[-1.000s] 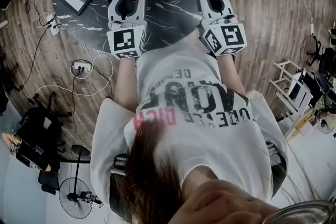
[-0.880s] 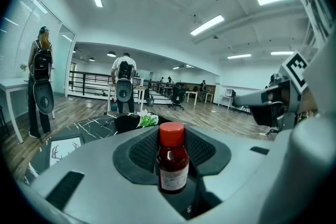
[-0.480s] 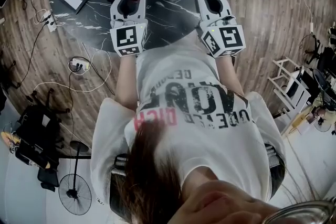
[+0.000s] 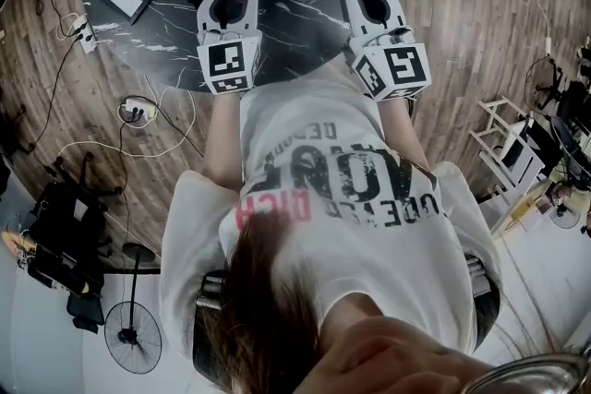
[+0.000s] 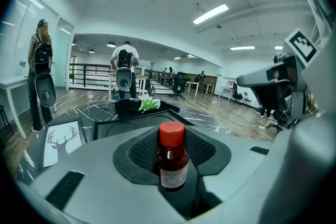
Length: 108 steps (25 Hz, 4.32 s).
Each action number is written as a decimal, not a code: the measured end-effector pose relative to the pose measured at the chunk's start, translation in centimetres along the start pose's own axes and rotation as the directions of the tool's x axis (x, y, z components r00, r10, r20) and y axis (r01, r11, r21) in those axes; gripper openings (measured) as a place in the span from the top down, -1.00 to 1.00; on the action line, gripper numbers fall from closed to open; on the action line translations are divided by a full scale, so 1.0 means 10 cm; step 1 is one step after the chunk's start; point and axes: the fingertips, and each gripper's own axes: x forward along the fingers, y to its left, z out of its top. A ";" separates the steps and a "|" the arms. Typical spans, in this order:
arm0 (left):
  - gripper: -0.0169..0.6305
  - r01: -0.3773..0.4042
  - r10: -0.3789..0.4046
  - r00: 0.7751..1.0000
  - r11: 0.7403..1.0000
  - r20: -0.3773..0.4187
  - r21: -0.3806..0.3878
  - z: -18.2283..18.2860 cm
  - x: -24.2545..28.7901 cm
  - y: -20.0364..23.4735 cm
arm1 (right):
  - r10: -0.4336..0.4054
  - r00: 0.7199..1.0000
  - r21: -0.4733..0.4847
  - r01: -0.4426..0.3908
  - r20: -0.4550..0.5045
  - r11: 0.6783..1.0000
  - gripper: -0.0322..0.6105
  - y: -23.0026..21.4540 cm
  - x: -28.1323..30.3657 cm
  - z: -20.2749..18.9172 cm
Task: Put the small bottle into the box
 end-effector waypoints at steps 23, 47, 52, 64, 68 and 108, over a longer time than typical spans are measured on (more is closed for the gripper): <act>0.50 0.005 -0.005 0.996 1.000 -0.084 0.009 -0.30 0.15 -0.01 | -0.001 1.000 0.004 0.001 -0.011 1.000 0.89 0.00 0.06 -0.02; 0.50 0.047 -0.034 0.990 0.994 -0.135 0.096 -0.44 0.05 -0.10 | 0.000 1.000 0.000 0.000 0.012 1.000 0.89 0.04 -0.03 0.02; 0.50 0.059 -0.040 0.987 0.991 -0.156 0.121 -0.46 0.03 -0.11 | -0.002 1.000 0.000 0.002 0.017 1.000 0.89 0.08 -0.06 0.03; 0.50 0.076 -0.040 0.977 0.983 -0.209 0.167 -0.54 -0.01 -0.17 | -0.011 1.000 0.006 0.011 0.026 1.000 0.89 0.10 -0.17 0.00; 0.50 0.076 -0.040 0.978 0.983 -0.207 0.167 -0.54 -0.01 -0.17 | -0.012 0.999 0.004 0.012 0.030 1.000 0.89 0.12 -0.20 0.01; 0.21 0.062 -0.036 0.972 0.993 -0.234 0.103 -0.51 -0.02 -0.17 | -0.028 0.999 0.003 0.028 0.041 1.000 0.89 0.09 -0.30 0.02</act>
